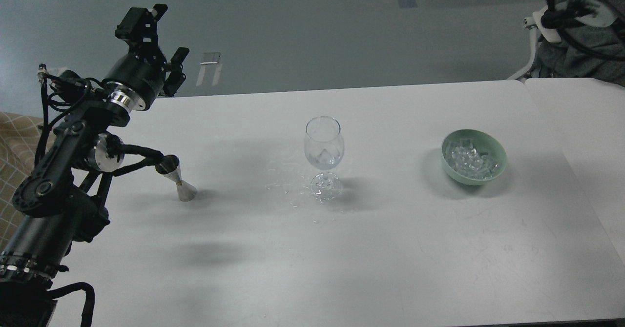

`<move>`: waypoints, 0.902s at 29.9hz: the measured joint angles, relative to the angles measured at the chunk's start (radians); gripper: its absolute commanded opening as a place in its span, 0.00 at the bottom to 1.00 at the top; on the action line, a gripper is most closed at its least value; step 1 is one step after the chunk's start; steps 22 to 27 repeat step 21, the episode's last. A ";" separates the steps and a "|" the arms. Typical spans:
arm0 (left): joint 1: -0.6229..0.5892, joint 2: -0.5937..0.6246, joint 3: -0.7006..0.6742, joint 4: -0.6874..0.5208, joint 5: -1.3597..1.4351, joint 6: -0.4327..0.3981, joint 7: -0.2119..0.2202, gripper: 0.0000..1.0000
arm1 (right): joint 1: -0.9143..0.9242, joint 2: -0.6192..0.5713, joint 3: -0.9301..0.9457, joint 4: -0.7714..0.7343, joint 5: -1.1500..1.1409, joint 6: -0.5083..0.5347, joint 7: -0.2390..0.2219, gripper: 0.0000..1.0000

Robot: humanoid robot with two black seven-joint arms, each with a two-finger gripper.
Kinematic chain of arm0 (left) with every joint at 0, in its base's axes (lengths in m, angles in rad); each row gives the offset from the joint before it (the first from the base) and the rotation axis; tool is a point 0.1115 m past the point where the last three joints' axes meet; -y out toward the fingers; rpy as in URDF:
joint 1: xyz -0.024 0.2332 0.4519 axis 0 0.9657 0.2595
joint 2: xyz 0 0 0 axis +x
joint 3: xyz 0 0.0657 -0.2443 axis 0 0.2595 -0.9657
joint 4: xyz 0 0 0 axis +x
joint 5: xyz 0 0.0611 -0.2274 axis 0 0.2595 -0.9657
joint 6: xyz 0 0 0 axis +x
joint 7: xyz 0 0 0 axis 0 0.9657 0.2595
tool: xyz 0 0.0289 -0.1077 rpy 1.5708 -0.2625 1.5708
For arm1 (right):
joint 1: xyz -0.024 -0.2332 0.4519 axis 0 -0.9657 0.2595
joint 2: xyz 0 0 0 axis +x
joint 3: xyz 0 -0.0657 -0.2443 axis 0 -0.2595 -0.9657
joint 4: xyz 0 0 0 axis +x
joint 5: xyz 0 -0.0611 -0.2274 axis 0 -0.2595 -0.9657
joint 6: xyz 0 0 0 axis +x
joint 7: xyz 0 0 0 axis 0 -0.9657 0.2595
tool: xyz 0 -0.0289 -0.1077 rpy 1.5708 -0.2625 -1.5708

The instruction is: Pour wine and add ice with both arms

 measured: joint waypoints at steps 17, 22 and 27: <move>-0.007 0.000 -0.004 0.070 -0.025 -0.084 -0.002 0.98 | -0.241 0.319 0.395 -0.206 0.234 -0.029 0.012 0.99; -0.039 -0.001 -0.006 0.129 -0.115 -0.140 -0.010 0.98 | -0.241 0.355 0.412 -0.216 0.254 -0.028 0.027 0.99; -0.039 -0.001 -0.006 0.129 -0.115 -0.140 -0.010 0.98 | -0.241 0.355 0.412 -0.216 0.254 -0.028 0.027 0.99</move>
